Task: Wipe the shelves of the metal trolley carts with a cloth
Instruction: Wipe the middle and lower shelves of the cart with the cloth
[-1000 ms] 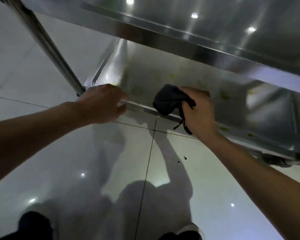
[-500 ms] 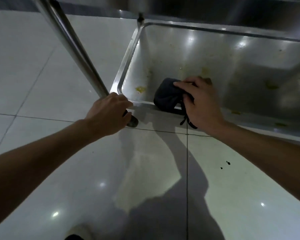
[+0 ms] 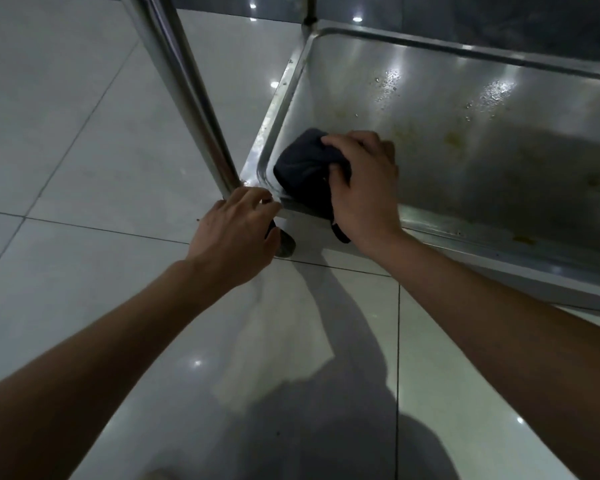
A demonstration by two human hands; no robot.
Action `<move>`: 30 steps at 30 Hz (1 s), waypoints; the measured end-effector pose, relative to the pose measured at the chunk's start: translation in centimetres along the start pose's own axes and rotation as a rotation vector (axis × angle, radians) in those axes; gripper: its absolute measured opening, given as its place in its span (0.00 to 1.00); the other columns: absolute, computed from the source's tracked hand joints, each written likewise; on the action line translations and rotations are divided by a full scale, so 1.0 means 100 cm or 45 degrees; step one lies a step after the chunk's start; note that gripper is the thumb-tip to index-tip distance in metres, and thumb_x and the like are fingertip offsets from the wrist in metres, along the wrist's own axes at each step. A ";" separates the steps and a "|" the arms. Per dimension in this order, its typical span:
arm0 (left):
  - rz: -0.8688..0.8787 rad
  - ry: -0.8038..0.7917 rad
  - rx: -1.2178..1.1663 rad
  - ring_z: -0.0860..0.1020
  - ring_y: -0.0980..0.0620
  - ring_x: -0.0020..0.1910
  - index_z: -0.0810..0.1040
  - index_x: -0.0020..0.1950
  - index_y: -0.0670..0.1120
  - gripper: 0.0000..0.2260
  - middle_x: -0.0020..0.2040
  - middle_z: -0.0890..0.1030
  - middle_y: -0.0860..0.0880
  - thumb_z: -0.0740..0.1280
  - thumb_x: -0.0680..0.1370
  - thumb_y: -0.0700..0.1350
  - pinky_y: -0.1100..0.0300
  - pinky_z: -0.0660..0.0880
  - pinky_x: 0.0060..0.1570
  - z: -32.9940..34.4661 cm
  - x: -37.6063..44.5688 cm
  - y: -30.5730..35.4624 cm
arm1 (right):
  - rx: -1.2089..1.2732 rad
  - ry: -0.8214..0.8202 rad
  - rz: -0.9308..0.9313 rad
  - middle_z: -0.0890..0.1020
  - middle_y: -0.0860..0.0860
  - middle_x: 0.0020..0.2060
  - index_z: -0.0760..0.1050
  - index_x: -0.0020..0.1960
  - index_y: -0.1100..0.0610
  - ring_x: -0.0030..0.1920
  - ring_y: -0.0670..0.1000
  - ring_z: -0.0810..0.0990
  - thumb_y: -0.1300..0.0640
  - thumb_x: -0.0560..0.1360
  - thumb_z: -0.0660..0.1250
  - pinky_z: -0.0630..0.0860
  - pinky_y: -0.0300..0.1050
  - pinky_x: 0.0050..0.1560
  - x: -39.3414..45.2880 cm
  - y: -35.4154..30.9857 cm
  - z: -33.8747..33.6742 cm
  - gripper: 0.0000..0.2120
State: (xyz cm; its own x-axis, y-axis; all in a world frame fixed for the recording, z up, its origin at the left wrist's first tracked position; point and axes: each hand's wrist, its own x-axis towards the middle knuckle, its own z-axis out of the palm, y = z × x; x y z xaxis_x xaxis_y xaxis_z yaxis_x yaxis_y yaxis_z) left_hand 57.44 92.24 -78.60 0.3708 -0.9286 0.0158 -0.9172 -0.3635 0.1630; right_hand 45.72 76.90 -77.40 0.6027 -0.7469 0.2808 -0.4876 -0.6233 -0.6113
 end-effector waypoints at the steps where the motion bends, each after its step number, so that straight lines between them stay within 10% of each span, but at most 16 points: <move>1: -0.009 0.007 0.007 0.73 0.47 0.66 0.78 0.67 0.47 0.17 0.67 0.77 0.47 0.60 0.81 0.49 0.48 0.76 0.60 0.000 0.001 0.001 | 0.017 0.005 0.060 0.74 0.50 0.63 0.77 0.65 0.50 0.64 0.54 0.69 0.61 0.78 0.64 0.69 0.56 0.64 0.002 -0.005 0.007 0.17; 7: -0.014 -0.004 0.003 0.73 0.49 0.64 0.79 0.64 0.49 0.15 0.63 0.78 0.50 0.60 0.81 0.49 0.49 0.76 0.56 0.001 0.003 -0.002 | 0.407 -0.198 0.335 0.77 0.51 0.67 0.78 0.67 0.55 0.67 0.51 0.73 0.58 0.80 0.58 0.69 0.54 0.70 0.011 -0.032 0.038 0.18; 14: -0.003 0.022 0.009 0.74 0.49 0.63 0.81 0.62 0.49 0.15 0.61 0.79 0.51 0.60 0.80 0.50 0.49 0.76 0.56 0.003 0.006 -0.005 | -0.305 -0.488 -0.395 0.55 0.48 0.81 0.62 0.78 0.49 0.81 0.50 0.49 0.51 0.84 0.52 0.43 0.54 0.79 0.002 0.001 0.039 0.23; 30: -0.049 0.039 0.082 0.77 0.49 0.51 0.81 0.55 0.51 0.12 0.52 0.78 0.51 0.59 0.82 0.51 0.52 0.77 0.48 -0.007 0.019 0.010 | -0.232 -0.491 -0.278 0.66 0.46 0.77 0.76 0.67 0.49 0.79 0.51 0.56 0.51 0.80 0.52 0.47 0.56 0.78 0.004 0.016 0.039 0.20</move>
State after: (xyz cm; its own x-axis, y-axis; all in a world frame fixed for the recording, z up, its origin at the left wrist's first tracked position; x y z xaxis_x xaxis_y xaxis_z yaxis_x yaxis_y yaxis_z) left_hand 57.28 90.18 -77.68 0.4094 -0.9115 0.0409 -0.9093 -0.4039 0.1003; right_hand 47.68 76.54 -81.17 0.8771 -0.4750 0.0719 -0.4055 -0.8122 -0.4193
